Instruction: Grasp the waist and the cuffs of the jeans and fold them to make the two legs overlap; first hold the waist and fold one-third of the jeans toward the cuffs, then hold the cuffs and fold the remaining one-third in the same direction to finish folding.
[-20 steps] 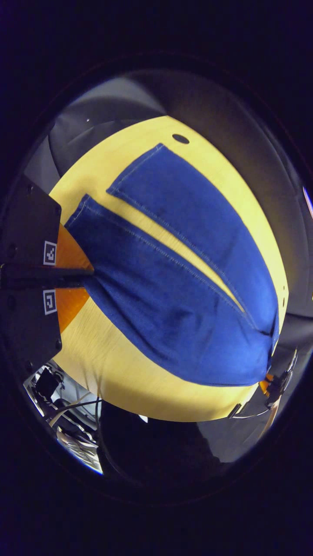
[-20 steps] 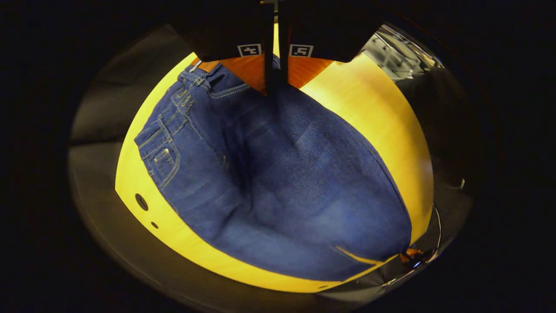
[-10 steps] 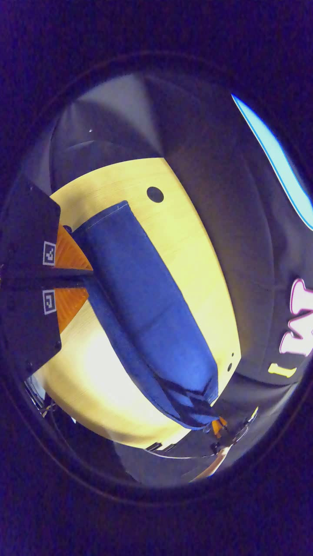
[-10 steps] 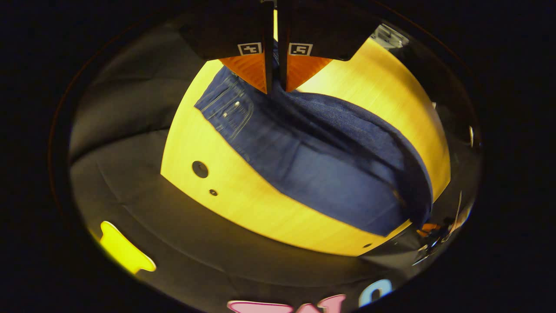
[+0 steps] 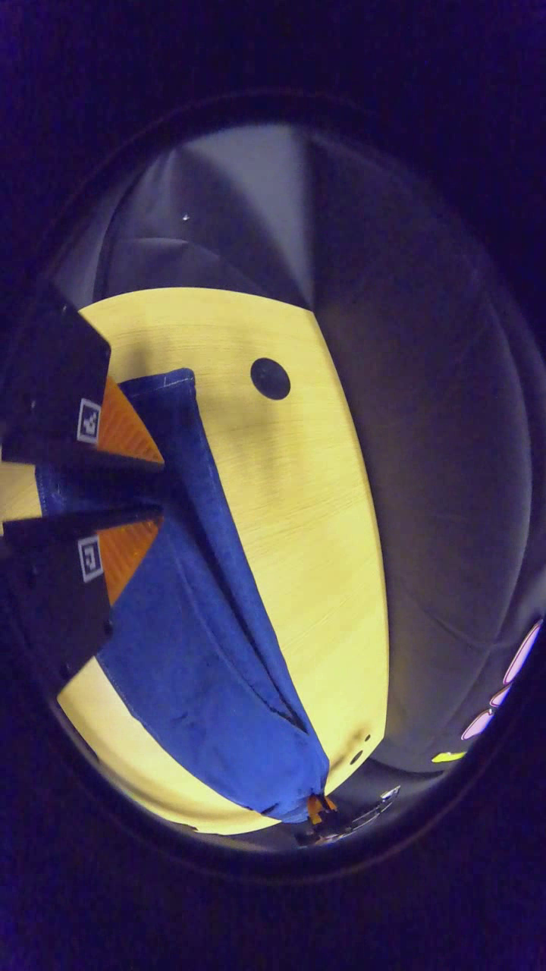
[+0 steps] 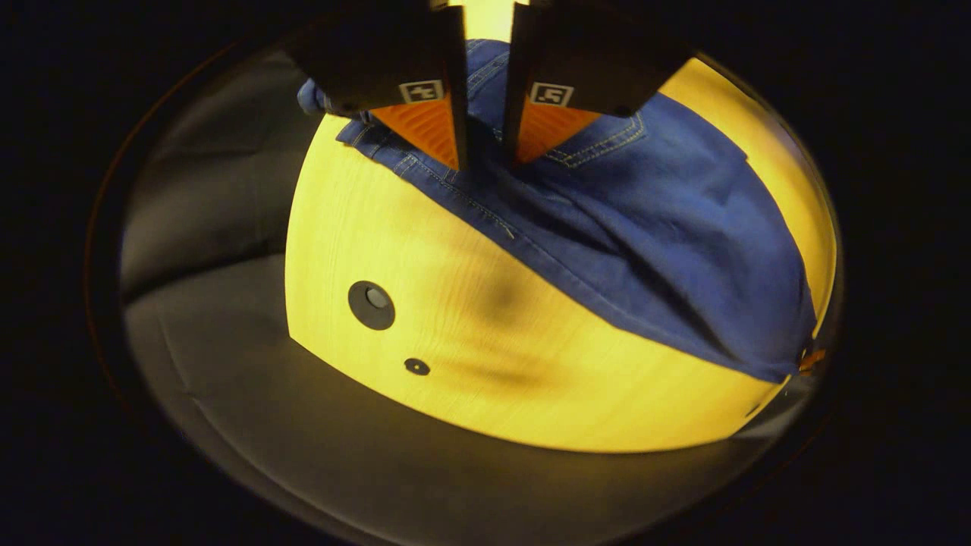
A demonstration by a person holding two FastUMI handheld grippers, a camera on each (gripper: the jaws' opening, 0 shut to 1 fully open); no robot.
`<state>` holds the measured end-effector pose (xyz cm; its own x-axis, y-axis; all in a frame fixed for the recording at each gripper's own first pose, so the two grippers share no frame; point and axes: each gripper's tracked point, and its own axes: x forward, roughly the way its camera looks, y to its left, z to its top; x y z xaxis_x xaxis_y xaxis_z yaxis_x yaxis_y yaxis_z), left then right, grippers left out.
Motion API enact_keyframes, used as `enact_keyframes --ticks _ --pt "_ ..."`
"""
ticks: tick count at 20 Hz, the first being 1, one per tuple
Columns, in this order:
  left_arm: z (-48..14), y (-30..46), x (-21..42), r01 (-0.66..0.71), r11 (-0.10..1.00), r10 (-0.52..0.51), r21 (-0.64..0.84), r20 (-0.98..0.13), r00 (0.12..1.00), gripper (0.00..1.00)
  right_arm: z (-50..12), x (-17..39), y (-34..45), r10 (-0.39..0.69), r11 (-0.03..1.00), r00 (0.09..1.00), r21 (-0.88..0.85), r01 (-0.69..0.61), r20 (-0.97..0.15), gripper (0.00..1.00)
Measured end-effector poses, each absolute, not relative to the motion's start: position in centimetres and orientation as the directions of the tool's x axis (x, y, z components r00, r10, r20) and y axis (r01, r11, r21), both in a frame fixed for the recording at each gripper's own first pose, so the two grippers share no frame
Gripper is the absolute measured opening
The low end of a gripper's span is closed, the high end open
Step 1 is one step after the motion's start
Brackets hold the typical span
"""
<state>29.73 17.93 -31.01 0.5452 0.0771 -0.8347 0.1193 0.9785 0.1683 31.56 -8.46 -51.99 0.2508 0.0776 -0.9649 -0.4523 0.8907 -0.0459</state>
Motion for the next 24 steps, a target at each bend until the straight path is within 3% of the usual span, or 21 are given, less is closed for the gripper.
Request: enact_keyframes --ticks 1,2,4,5,9,11,13,15,19,24 --pt "-30.5 18.4 30.4 0.094 0.98 0.09 0.177 -0.808 0.583 0.53 -51.8 31.9 -8.5 0.091 0.882 0.271 -0.048 -0.469 -0.958 0.52" --pt "-29.4 19.2 30.9 0.069 0.98 0.104 0.186 -0.778 0.619 0.84 -51.4 32.0 -8.7 0.104 0.887 0.281 -0.039 -0.46 -0.954 0.75" --pt "-26.8 19.9 31.4 0.036 0.981 0.114 0.193 -0.708 0.697 0.93 -49.5 32.6 -9.9 0.123 0.913 0.327 -0.023 -0.407 -0.937 0.86" --pt "-25.0 19.8 31.5 0.024 0.981 0.113 0.192 -0.666 0.737 0.95 -48.2 33.5 -11.0 0.116 0.927 0.373 -0.035 -0.374 -0.921 0.98" --pt "-16.1 17.5 30.4 0.015 0.994 0.037 0.106 -0.47 0.882 0.98 -41.2 34.0 -15.8 0.106 0.992 0.508 0.058 -0.11 -0.855 0.98" --pt "-13.2 16.9 29.0 0.013 0.997 0.02 0.081 -0.402 0.915 0.98 -40.0 31.9 -18.3 0.067 0.982 0.494 0.145 0.122 -0.867 0.98" --pt "-10.4 15.7 26.6 0.026 0.998 -0.006 0.055 -0.333 0.943 0.98 -41.6 29.3 -19.1 0.094 0.898 0.458 0.273 0.344 -0.884 0.99" --pt "-7.1 13.4 24.3 0.06 0.997 -0.045 0.049 -0.269 0.962 0.98 -44.5 27.2 -19.8 0.062 0.823 0.427 0.289 0.49 -0.902 0.99" --pt "-2.9 9.9 20.7 0.121 0.99 -0.104 0.075 -0.206 0.973 0.98 -51.7 23.8 -17.9 0.092 0.64 0.317 0.3 0.707 -0.944 0.99" --pt "-3.8 7.8 19.6 0.134 0.988 -0.111 0.072 -0.261 0.959 0.97 -56.5 23.2 -16.9 0.104 0.511 0.268 0.283 0.812 -0.958 0.99"
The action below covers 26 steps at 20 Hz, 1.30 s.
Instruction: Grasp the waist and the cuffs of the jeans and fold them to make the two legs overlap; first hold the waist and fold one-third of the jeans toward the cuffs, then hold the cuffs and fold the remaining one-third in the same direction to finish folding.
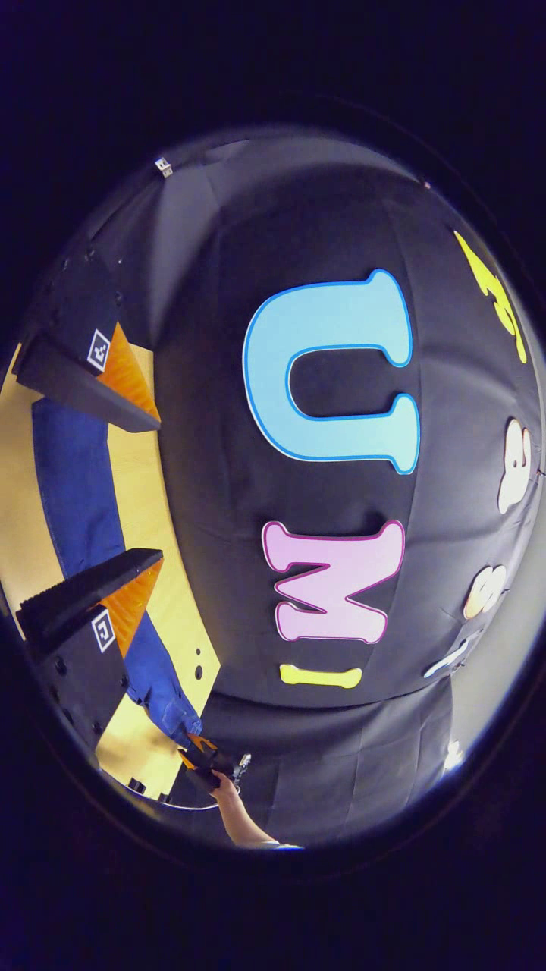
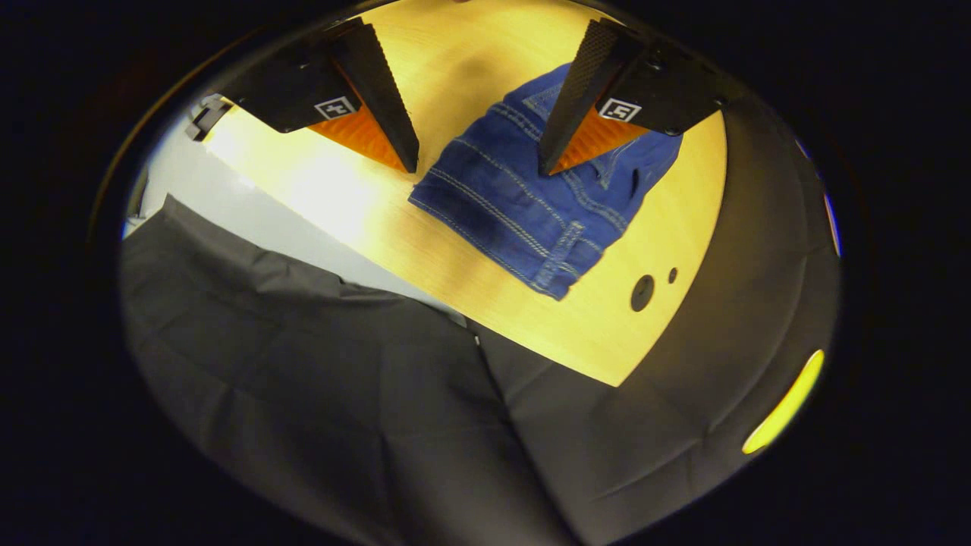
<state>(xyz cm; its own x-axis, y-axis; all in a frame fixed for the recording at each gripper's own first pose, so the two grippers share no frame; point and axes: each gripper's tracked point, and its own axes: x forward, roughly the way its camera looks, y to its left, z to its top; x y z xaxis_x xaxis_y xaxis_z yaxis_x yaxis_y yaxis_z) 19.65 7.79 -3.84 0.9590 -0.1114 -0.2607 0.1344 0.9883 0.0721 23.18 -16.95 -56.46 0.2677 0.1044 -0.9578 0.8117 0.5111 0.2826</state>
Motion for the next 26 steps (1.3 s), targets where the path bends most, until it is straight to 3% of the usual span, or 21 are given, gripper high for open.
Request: enact_keyframes --ticks 1,2,5,6,7,8,12,14,19,23,26 --pt "-4.4 7.7 19.5 0.123 0.99 -0.101 0.063 -0.281 0.954 0.98 -56.6 23.7 -17.4 0.081 0.481 0.284 0.287 0.829 -0.955 0.99" --pt "-5.0 7.8 19.3 0.106 0.993 -0.086 0.053 -0.295 0.952 0.98 -57.3 25.0 -17.9 0.062 0.459 0.319 0.311 0.832 -0.946 0.91" --pt "-6.1 8.1 18.7 0.069 0.997 -0.053 0.04 -0.319 0.946 0.98 -57.2 26.3 -17.6 0.082 0.465 0.368 0.362 0.808 -0.926 0.35" --pt "-6.4 8.3 18.5 0.057 0.998 -0.045 0.032 -0.315 0.948 0.98 -57.1 26.4 -17.3 0.102 0.473 0.383 0.384 0.793 -0.918 0.25" --pt "-6.4 8.5 18.1 0.049 0.999 -0.041 0.017 -0.314 0.949 0.98 -56.4 26.7 -17.6 0.087 0.468 0.401 0.393 0.791 -0.912 0.24" --pt "-6.9 9.0 17.6 0.04 0.999 -0.037 0.001 -0.317 0.948 0.98 -55.6 27.2 -17.4 0.083 0.47 0.432 0.417 0.778 -0.898 0.15" --pt "-8.3 11.4 15.5 0.034 0.999 -0.04 -0.025 -0.332 0.942 0.98 -47.8 31.0 -16.7 0.018 0.503 0.602 0.527 0.685 -0.799 0.14" --pt "-8.7 12.9 14.5 0.033 0.999 -0.041 -0.027 -0.351 0.936 0.98 -42.2 33.0 -14.8 -0.005 0.571 0.683 0.559 0.602 -0.731 0.14" --pt "-8.4 15.5 11.4 0.071 0.997 -0.079 -0.037 -0.347 0.935 0.98 -27.7 35.9 -3.0 0.093 0.768 0.825 0.567 0.297 -0.558 0.14" --pt "-9.5 17.4 9.4 0.055 0.996 -0.076 -0.069 -0.365 0.928 0.98 -26.8 35.5 11.5 0.294 0.853 0.791 0.521 0.036 -0.536 0.14" --pt "-11.4 17.9 8.2 0.04 0.995 -0.075 -0.096 -0.396 0.915 0.98 -32.9 32.1 19.1 0.431 0.847 0.661 0.529 -0.061 -0.614 0.14"
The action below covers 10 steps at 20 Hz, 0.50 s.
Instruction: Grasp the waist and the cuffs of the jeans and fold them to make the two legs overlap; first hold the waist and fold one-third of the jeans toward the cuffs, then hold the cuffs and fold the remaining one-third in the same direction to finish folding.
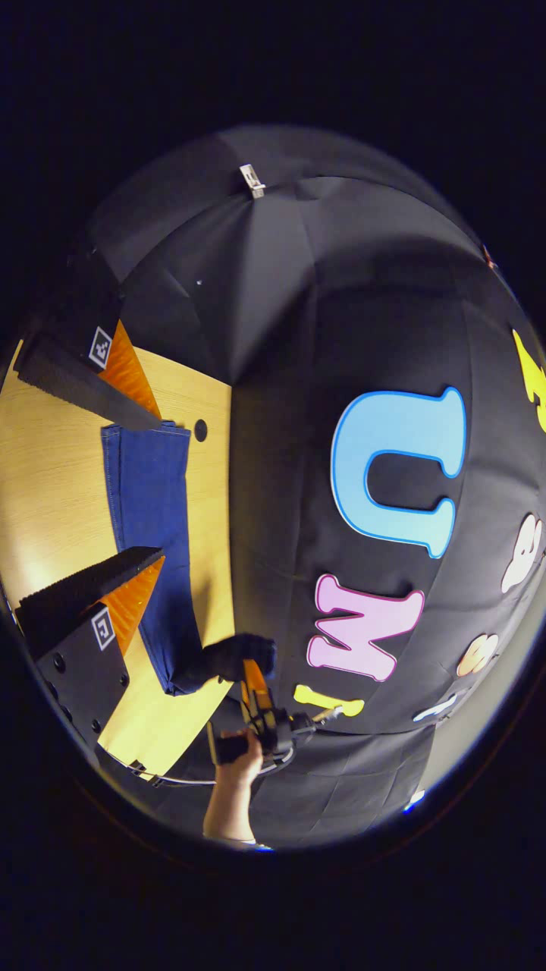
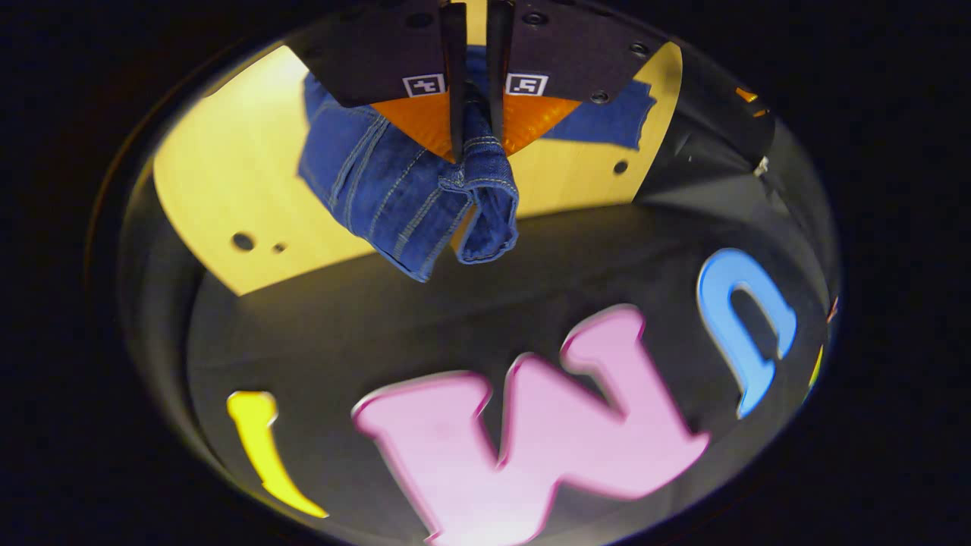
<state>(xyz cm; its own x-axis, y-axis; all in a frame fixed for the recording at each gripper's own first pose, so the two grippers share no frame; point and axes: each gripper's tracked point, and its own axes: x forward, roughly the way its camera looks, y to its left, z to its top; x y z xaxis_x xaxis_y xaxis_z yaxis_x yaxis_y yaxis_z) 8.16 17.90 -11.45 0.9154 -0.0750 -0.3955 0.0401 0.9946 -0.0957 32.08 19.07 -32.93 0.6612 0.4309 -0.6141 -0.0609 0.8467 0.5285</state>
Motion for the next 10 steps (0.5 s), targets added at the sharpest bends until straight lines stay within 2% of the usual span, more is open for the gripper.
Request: enact_keyframes --ticks 4,6,7,9,10 --pt "-14.5 18.1 7.9 -0.029 0.978 -0.072 -0.207 -0.466 0.882 0.96 -40.7 28.1 21.9 0.489 0.863 0.49 0.48 -0.154 -0.722 0.14" --pt "-16.2 18.3 8.3 -0.075 0.962 -0.07 -0.261 -0.507 0.859 0.96 -39.1 28.7 22.4 0.563 0.815 0.441 0.558 -0.156 -0.699 0.16" --pt "-16.8 18.4 8.7 -0.092 0.955 -0.071 -0.281 -0.522 0.85 0.96 -41.6 27.7 24.4 0.581 0.798 0.434 0.586 -0.138 -0.689 0.31" --pt "-18.3 18.9 9.7 -0.119 0.94 -0.082 -0.319 -0.552 0.83 0.96 -38.9 28.1 24.3 0.612 0.771 0.423 0.623 -0.132 -0.668 0.61" --pt "-19.3 19.1 10.4 -0.136 0.935 -0.085 -0.329 -0.577 0.812 0.96 -37.7 27.9 24.3 0.644 0.744 0.411 0.653 -0.139 -0.646 0.6"
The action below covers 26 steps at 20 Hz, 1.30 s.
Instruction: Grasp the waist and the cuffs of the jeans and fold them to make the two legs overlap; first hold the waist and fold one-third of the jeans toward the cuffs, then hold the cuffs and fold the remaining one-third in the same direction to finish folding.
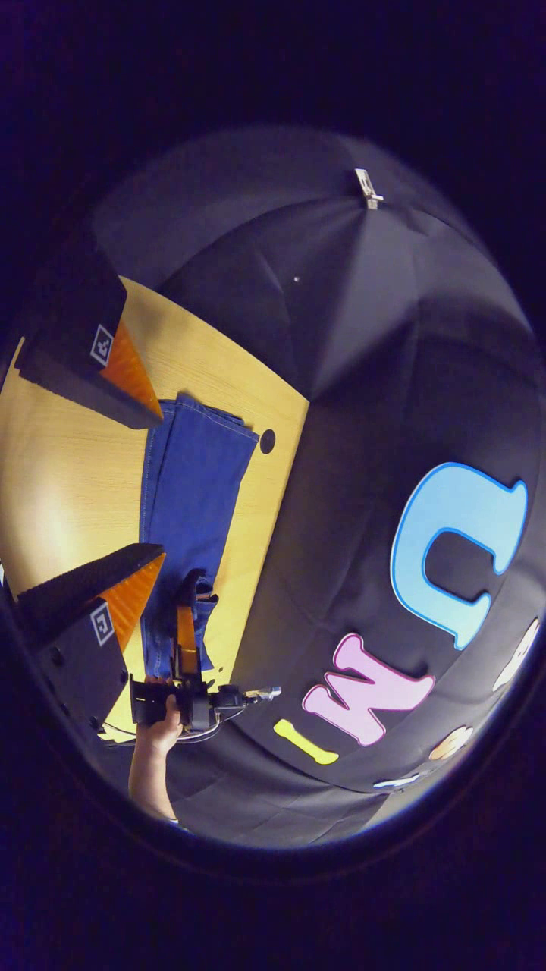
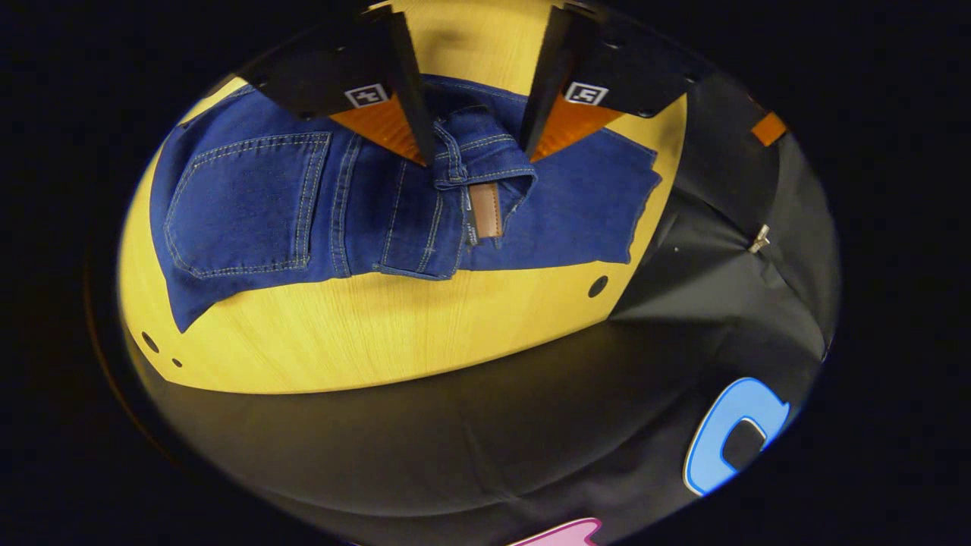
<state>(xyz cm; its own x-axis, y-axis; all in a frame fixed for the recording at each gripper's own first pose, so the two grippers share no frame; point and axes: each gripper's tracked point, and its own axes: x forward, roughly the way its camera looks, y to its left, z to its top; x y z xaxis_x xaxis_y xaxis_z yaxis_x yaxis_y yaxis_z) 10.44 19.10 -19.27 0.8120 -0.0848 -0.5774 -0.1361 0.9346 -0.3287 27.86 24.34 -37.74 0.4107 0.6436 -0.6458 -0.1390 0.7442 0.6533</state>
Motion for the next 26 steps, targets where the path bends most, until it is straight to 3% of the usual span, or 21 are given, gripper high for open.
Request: enact_keyframes --ticks 3,4,5,9,14,18,19,21,23,26 --pt "-22.2 19.9 12.8 -0.168 0.924 -0.115 -0.344 -0.667 0.737 0.97 -33.5 28.0 21.1 0.683 0.714 0.456 0.653 -0.252 -0.571 0.98" --pt "-23.3 20.7 13.5 -0.191 0.919 -0.117 -0.345 -0.701 0.704 0.97 -31.6 27.5 19.4 0.696 0.703 0.472 0.647 -0.295 -0.541 0.87" --pt "-24.1 21.4 14.4 -0.22 0.909 -0.12 -0.353 -0.729 0.674 0.96 -29.7 26.8 17.7 0.704 0.696 0.49 0.638 -0.33 -0.515 0.98" --pt "-27.2 22.7 18.7 -0.279 0.879 -0.189 -0.388 -0.818 0.543 0.96 -27.6 23.1 10.1 0.679 0.719 0.535 0.604 -0.344 -0.503 0.97" --pt "-32.8 25.7 21.9 -0.407 0.88 -0.107 -0.243 -0.938 0.329 0.96 -28.9 19.3 3.6 0.628 0.756 0.554 0.599 -0.265 -0.547 0.97" --pt "-34.6 26.3 20.6 -0.407 0.907 -0.04 -0.103 -0.986 0.159 0.96 -30.4 17.9 0.7 0.597 0.782 0.544 0.58 -0.229 -0.59 0.97" --pt "-35.1 26.2 21.8 -0.383 0.919 -0.029 -0.097 -0.983 0.181 0.98 -30.5 17.8 0.2 0.591 0.788 0.544 0.572 -0.229 -0.596 0.97" --pt "-35.8 26.0 21.1 -0.377 0.925 0.001 -0.049 -0.991 0.131 0.93 -30.9 17.9 -0.4 0.583 0.796 0.542 0.56 -0.231 -0.605 0.97" --pt "-35.8 25.8 21.1 -0.343 0.939 0.011 -0.028 -0.994 0.113 0.97 -30.9 18.1 -0.6 0.585 0.792 0.543 0.567 -0.224 -0.603 0.98" --pt "-35.8 24.9 21.3 -0.309 0.949 -0.027 -0.06 -0.994 0.109 0.92 -30.6 18.7 0.3 0.602 0.775 0.542 0.593 -0.218 -0.586 0.97"
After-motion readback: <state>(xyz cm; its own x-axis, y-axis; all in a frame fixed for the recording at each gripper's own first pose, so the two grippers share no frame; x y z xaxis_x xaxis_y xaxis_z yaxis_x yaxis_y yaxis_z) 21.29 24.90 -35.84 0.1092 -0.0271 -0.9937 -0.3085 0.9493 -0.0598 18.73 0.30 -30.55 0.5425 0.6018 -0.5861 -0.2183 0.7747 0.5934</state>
